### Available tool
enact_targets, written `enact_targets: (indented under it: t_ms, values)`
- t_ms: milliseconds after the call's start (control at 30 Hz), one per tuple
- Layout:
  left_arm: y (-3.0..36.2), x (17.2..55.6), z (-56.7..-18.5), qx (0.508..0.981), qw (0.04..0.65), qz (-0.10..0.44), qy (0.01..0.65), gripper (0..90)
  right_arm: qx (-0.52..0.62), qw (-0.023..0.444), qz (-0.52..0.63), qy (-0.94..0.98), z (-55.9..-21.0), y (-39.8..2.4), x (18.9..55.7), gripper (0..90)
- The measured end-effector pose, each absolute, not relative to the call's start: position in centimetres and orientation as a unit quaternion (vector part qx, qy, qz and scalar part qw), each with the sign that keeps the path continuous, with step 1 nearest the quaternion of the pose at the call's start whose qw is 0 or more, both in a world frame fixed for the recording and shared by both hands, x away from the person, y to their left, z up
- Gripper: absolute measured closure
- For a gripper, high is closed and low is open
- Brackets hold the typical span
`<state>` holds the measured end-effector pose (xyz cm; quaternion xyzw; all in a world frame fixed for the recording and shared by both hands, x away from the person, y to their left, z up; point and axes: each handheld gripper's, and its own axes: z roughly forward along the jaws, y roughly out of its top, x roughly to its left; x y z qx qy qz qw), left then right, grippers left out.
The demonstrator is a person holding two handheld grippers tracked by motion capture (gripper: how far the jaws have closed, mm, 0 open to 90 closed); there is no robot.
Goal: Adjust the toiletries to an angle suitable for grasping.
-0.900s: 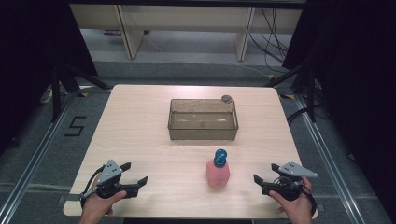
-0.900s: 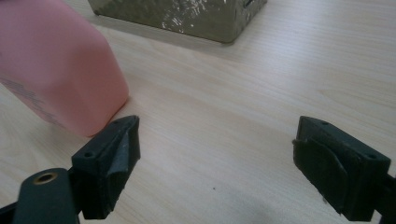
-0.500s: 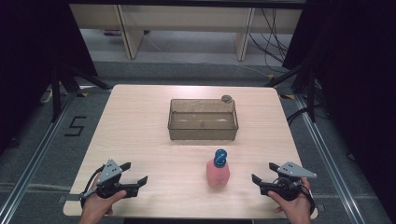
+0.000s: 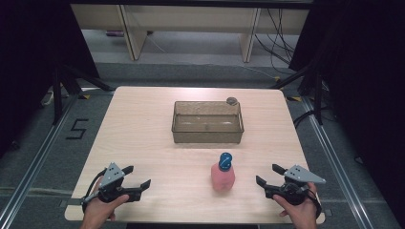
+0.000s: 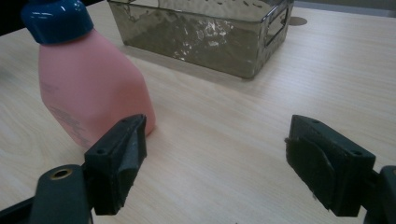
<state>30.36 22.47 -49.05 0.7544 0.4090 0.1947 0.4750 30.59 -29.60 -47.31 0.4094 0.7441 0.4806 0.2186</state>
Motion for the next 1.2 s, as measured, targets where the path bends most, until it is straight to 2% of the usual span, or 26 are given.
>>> enact_targets:
  t_ms: [500, 600, 767, 800, 867, 1067, 1100, 1200]
  values:
    - [22.5, 30.3, -49.0, 0.752, 0.477, 0.194, 0.411, 14.7, 0.378, 0.212, 0.490, 0.757, -46.9, -27.8, 30.3, 22.0]
    - [22.5, 30.4, -49.0, 0.753, 0.475, 0.195, 0.410, 14.7, 0.382, 0.196, 0.500, 0.752, -46.7, -27.4, 30.1, 22.6]
    - [22.5, 30.4, -49.0, 0.751, 0.478, 0.195, 0.412, 14.7, 0.370, 0.205, 0.504, 0.753, -46.6, -27.3, 30.2, 22.8]
    - [22.5, 30.4, -49.0, 0.751, 0.478, 0.195, 0.412, 14.7, 0.383, 0.186, 0.503, 0.752, -46.5, -27.0, 29.9, 23.0]
    - [22.5, 30.3, -49.0, 0.754, 0.473, 0.196, 0.411, 14.7, 0.366, 0.201, 0.504, 0.756, -46.5, -27.0, 30.1, 23.0]
    - [22.5, 30.4, -49.0, 0.754, 0.474, 0.195, 0.412, 14.7, 0.369, 0.192, 0.520, 0.746, -46.3, -26.3, 29.9, 23.5]
    - [22.5, 30.4, -49.0, 0.752, 0.475, 0.195, 0.413, 14.7, 0.357, 0.204, 0.514, 0.753, -46.2, -26.4, 30.0, 23.5]
    - [22.5, 30.3, -49.0, 0.754, 0.473, 0.195, 0.412, 14.7, 0.370, 0.188, 0.513, 0.752, -46.1, -26.1, 29.8, 23.5]
